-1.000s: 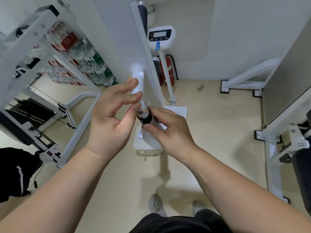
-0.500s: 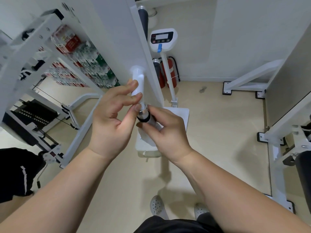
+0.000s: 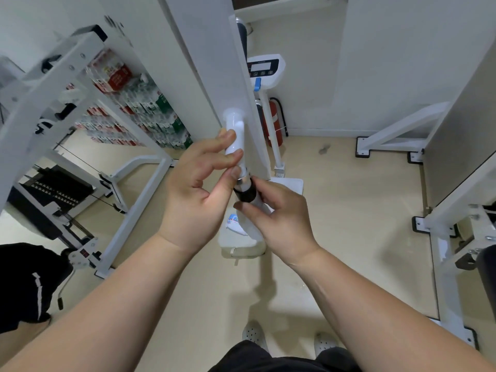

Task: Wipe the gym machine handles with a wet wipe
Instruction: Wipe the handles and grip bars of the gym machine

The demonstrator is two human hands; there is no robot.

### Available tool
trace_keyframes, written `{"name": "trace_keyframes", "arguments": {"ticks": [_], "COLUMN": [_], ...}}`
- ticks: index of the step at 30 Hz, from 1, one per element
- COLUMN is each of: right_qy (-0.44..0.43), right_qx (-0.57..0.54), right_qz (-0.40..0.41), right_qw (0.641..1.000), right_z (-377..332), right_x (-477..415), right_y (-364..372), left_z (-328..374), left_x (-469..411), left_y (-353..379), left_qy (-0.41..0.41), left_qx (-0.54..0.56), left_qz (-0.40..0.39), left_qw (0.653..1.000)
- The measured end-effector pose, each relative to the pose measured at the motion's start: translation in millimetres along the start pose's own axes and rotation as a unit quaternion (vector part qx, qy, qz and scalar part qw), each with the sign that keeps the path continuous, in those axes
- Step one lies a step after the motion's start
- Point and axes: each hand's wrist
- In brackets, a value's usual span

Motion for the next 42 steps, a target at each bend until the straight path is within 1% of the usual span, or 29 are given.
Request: {"name": "trace_keyframes", "arguments": {"ticks": [1,3,5,7,9,10,12,15,17,19,21,22,24,26,27,28,31,34,36,38,42], "right_qy": [0.008,0.054,0.093,0.11,0.106,0.092,0.053,0.0,-0.031,-0.039,-0.006,0.017,0.046,0.061,0.068,0.074,0.095,0.112,0.124,0.139,0.183], "right_qx": [0.007,0.031,0.085,0.137,0.188,0.221,0.284,0.364,0.391,0.382,0.322,0.272,0.185,0.146,0.139,0.135,0.129,0.133,0.131,0.135,0.143], "right_qz": [0.014,0.026,0.028,0.031,0.05,0.073,0.148,0.275,0.328,0.362,0.396,0.413,0.436,0.433,0.423,0.411,0.374,0.355,0.349,0.337,0.327], "right_qw": [1.0,0.998,0.992,0.984,0.975,0.968,0.946,0.89,0.859,0.849,0.86,0.869,0.879,0.887,0.893,0.899,0.913,0.919,0.92,0.922,0.916], "right_z": [2,13,28,38,38,36,31,23,12,-1,-13,-20,-31,-38,-40,-42,-42,-41,-41,-42,-44], "right_x": [3,12,21,30,37,42,52,67,77,85,91,92,92,88,86,84,79,74,70,67,66], "right_y": [1,4,2,1,4,7,17,30,40,52,64,71,83,91,94,97,102,104,103,104,98], "left_z": [-1,-4,-9,-13,-17,-19,-22,-32,-40,-45,-48,-49,-52,-54,-56,-57,-67,-78,-84,-88,-96], "left_x": [-1,-4,-5,-4,-3,-3,-4,-7,-3,9,27,38,57,73,77,78,75,69,66,66,65], "left_y": [0,0,-1,-3,-4,-5,-10,-23,-31,-37,-40,-41,-43,-43,-42,-42,-40,-36,-33,-28,-21], "left_qy": [0.005,0.018,0.03,0.049,0.069,0.077,0.081,0.082,0.079,0.045,-0.016,-0.057,-0.125,-0.16,-0.176,-0.198,-0.248,-0.237,-0.231,-0.24,-0.261], "left_qx": [0.005,0.01,0.016,0.028,0.045,0.057,0.089,0.15,0.163,0.17,0.185,0.197,0.208,0.206,0.21,0.219,0.236,0.242,0.266,0.293,0.308], "left_qz": [-0.001,0.0,0.0,-0.007,-0.022,-0.035,-0.074,-0.15,-0.162,-0.145,-0.154,-0.186,-0.288,-0.371,-0.385,-0.381,-0.34,-0.357,-0.363,-0.352,-0.34], "left_qw": [1.0,1.0,0.999,0.998,0.996,0.995,0.99,0.974,0.97,0.974,0.97,0.961,0.926,0.891,0.881,0.876,0.876,0.871,0.862,0.856,0.849]}}
Point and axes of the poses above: each hand's wrist, its own x-axis away from the middle knuckle, its own y-axis out of the palm, z = x × y, and after that the axes turned 1 degree about -x, right-handed
